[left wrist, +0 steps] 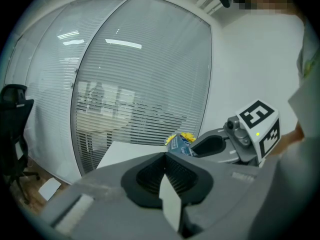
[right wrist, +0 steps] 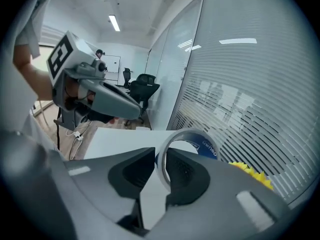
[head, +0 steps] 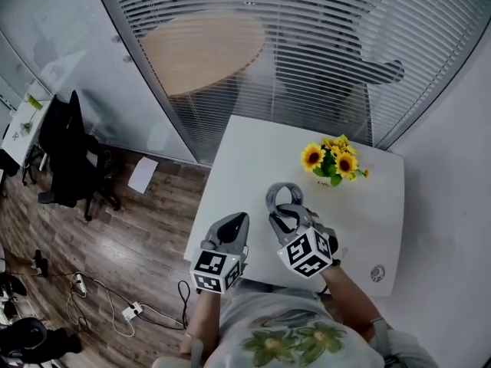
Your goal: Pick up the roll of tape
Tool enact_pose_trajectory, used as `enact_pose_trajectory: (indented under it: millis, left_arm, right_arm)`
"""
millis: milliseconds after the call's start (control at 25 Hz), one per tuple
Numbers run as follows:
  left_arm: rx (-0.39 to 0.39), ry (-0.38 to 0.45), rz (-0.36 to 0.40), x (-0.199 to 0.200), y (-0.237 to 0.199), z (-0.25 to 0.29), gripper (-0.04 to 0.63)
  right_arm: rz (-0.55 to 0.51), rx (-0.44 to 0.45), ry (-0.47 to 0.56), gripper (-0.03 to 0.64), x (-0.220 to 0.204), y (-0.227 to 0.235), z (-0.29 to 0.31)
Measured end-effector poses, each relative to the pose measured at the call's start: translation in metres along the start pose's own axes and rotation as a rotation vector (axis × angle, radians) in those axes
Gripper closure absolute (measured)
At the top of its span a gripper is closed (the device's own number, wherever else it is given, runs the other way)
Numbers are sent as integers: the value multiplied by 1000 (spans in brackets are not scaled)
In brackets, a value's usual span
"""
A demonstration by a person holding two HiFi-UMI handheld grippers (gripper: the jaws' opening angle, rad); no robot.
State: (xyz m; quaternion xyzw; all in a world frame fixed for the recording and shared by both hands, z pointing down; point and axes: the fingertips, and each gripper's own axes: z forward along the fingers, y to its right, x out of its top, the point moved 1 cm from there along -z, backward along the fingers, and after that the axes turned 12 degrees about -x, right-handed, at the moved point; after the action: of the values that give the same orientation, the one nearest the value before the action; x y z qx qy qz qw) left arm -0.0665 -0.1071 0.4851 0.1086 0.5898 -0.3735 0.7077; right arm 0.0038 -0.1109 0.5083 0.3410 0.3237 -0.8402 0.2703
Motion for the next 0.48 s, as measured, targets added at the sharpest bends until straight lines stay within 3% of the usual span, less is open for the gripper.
enact_pose_trajectory:
  millis: [480]
  left_arm:
    - [-7,-4,13,0,2,11,591]
  right_arm:
    - [120,-20,113,543,6,12,-17]
